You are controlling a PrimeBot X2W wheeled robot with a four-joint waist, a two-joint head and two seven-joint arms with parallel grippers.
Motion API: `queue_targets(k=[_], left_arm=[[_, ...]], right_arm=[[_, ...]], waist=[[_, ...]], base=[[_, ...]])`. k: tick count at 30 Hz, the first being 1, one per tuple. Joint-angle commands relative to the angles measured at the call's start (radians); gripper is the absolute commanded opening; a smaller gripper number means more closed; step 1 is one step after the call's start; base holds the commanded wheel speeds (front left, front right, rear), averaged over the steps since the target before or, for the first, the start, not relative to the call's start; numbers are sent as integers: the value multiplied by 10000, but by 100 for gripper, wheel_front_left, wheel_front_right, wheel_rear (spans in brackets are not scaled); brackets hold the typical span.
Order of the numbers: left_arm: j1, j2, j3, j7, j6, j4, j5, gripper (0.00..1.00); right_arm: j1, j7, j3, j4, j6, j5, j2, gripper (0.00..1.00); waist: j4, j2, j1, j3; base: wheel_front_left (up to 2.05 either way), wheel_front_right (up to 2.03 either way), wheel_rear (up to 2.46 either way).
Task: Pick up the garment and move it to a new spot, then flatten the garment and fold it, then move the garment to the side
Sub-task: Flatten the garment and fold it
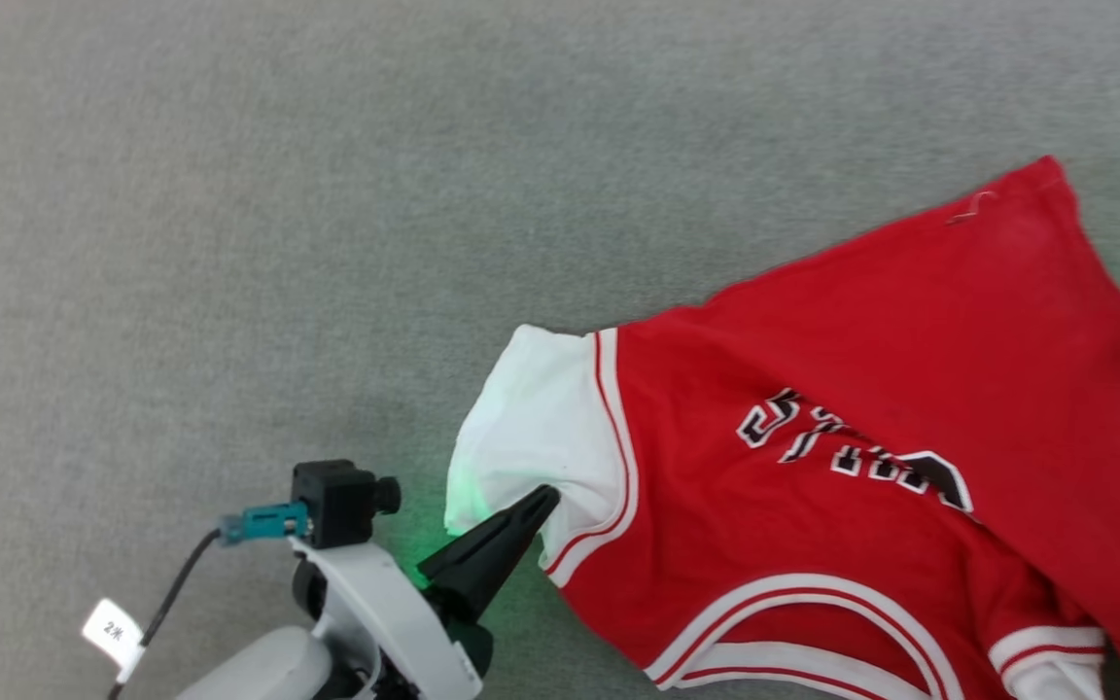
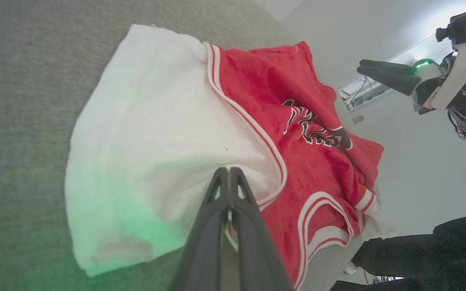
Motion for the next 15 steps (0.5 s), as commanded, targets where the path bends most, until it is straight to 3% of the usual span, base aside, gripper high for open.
queue_targets(k=[1,7,14,15], left_arm=[[-173,-156,-51,-6,-71,63,126,0],[-443,-569,-256,-73,-188,334,246,0],[-644,-784,-369,-222,-290,769,259,0],[-670,-788,-369,-237,-293,827,245,0]], right_arm=[[-701,383,238,393,-17,-245,409,100],[-2475,1399,1498,1994,-17,-509,1237,100],[-3249,2077,3030,2860,-16,222,1288,100],[-3294,2075,3189,2890,-16,355,1267,63]], waist=[[389,0,0,386],[841,0,0,846],[1023,0,0,1036],[1012,0,0,1040]], base=[[0,0,0],[0,0,0],[0,0,0],[0,0,0]])
